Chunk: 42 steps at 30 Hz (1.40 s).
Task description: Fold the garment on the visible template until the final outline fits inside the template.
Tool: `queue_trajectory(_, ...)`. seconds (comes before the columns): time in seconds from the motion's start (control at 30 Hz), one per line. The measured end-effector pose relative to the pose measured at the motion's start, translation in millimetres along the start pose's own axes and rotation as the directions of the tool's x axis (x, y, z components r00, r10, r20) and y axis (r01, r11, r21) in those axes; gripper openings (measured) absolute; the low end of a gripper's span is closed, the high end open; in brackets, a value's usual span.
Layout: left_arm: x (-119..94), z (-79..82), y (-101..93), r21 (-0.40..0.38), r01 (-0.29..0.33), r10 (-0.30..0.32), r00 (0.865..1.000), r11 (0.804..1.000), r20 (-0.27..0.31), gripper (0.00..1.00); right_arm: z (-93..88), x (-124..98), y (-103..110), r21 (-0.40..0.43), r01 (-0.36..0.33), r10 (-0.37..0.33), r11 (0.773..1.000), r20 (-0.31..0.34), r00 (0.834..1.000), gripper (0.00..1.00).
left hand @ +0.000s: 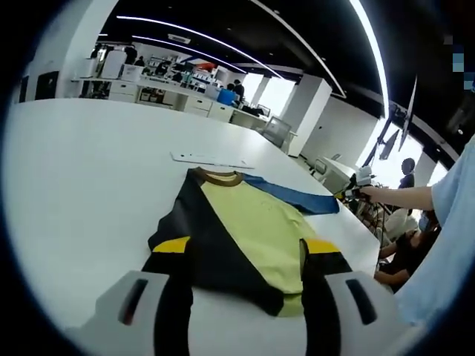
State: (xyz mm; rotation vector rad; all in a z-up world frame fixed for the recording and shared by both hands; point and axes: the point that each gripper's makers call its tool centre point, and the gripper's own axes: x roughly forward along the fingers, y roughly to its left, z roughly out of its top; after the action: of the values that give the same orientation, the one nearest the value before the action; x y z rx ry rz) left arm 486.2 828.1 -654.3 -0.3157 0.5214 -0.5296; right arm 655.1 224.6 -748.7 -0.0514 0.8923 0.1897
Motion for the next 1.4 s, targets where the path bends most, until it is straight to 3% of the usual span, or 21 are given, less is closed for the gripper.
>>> queue_trajectory(0.2,0.0,-1.7,4.7,-0.003,-0.014,0.014,1.0,1.0,-0.004,0.55,0.9,16.7,-15.5,0.024,0.014,-0.014,1.0,-0.008,1.0,0.0)
queue_trajectory(0.63,-1.8,-13.4,11.1,-0.021,-0.035,0.035,0.999,0.999,-0.028,0.54,-5.8,29.7,-17.0,0.018,0.029,-0.029,0.999,-0.025,0.999,0.0)
queue_trajectory(0.77,1.1,-12.1,10.8,-0.03,-0.031,0.031,0.999,0.999,-0.022,0.54,-2.0,26.4,-18.0,0.068,0.01,-0.012,0.998,0.022,1.0,0.01)
queue_trajectory(0.9,4.5,-12.4,7.9,-0.031,-0.022,0.021,1.0,0.999,-0.022,0.55,3.4,19.2,-11.5,0.062,-0.02,0.015,0.998,0.082,0.996,0.3)
queue_trajectory(1.0,6.6,-14.9,7.5,-0.026,-0.016,0.016,0.999,1.0,-0.03,0.54,2.1,14.5,-4.7,0.055,-0.057,0.052,0.997,0.089,0.995,0.48)
queue_trajectory(1.23,7.5,-15.1,5.2,-0.038,-0.003,0.002,1.0,0.999,-0.024,0.54,2.9,4.4,10.8,0.011,-0.137,0.134,0.991,0.123,0.983,0.7)
queue_trajectory(1.4,5.7,-14.2,5.6,-0.039,0.0,-0.001,1.0,0.999,-0.018,0.54,8.1,-6.3,21.6,-0.034,-0.179,0.182,0.983,0.166,0.969,0.8)
